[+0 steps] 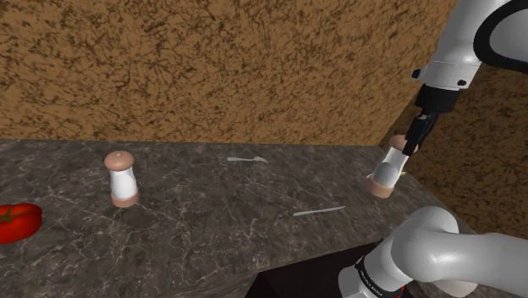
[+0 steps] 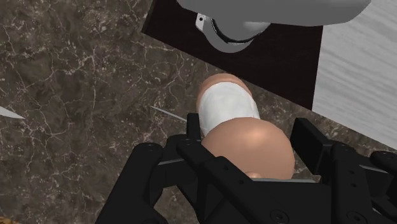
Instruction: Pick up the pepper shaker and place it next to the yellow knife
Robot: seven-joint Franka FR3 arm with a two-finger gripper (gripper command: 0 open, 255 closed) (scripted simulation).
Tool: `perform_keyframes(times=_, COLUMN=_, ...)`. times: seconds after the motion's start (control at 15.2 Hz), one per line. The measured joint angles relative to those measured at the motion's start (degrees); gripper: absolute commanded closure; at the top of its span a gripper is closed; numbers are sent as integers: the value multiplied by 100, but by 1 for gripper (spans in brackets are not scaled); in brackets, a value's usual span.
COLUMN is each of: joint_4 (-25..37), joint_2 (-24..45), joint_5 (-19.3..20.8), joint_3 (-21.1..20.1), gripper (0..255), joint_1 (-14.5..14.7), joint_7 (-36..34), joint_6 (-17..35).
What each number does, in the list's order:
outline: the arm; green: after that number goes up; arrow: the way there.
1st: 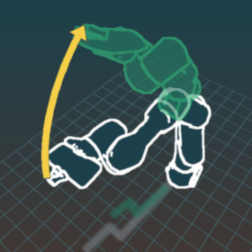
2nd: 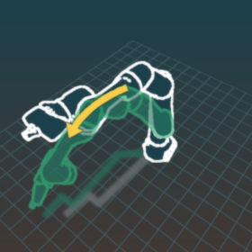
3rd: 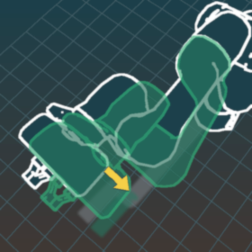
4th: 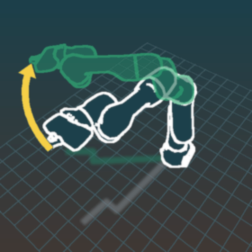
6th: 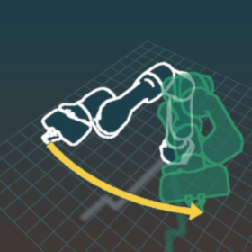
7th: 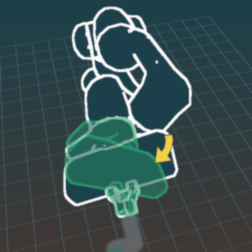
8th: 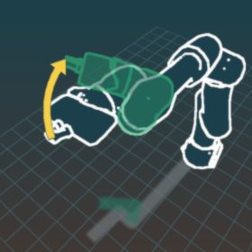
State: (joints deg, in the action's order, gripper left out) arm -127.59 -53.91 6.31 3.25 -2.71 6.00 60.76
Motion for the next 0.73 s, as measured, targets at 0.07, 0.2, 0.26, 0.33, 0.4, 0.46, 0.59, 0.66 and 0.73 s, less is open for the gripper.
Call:
perform_keyframes(times=0.07, joint_4=2, joint_2=9, joint_5=129, joint_3=121, gripper=255, joint_1=-5, joint_7=112, joint_6=18)
perform_keyframes(times=0.2, joint_4=-59, joint_2=-49, joint_5=383, joint_3=358, gripper=255, joint_1=-19, joint_7=331, joint_6=52)
perform_keyframes(times=0.26, joint_4=-130, joint_2=-50, joint_5=523, joint_3=502, gripper=255, joint_1=-24, joint_7=445, joint_6=140)
perform_keyframes(times=0.33, joint_4=-201, joint_2=-74, joint_5=682, joint_3=659, gripper=255, joint_1=-32, joint_7=576, joint_6=212)
perform_keyframes(times=0.4, joint_4=-241, joint_2=-112, joint_5=817, joint_3=784, gripper=255, joint_1=-44, joint_7=690, joint_6=239)
perform_keyframes(times=0.46, joint_4=-225, joint_2=-107, joint_5=1002, joint_3=972, gripper=255, joint_1=-56, joint_7=857, joint_6=268)
perform_keyframes(times=0.59, joint_4=-211, joint_2=-51, joint_5=1298, joint_3=1272, gripper=255, joint_1=-63, joint_7=1109, joint_6=381)
perform_keyframes(times=0.66, joint_4=-180, joint_2=-6, joint_5=1425, joint_3=1410, gripper=255, joint_1=-63, joint_7=1223, joint_6=432)
perform_keyframes(times=0.73, joint_4=-179, joint_2=12, joint_5=1563, joint_3=1558, gripper=255, joint_1=-69, joint_7=1343, joint_6=492)
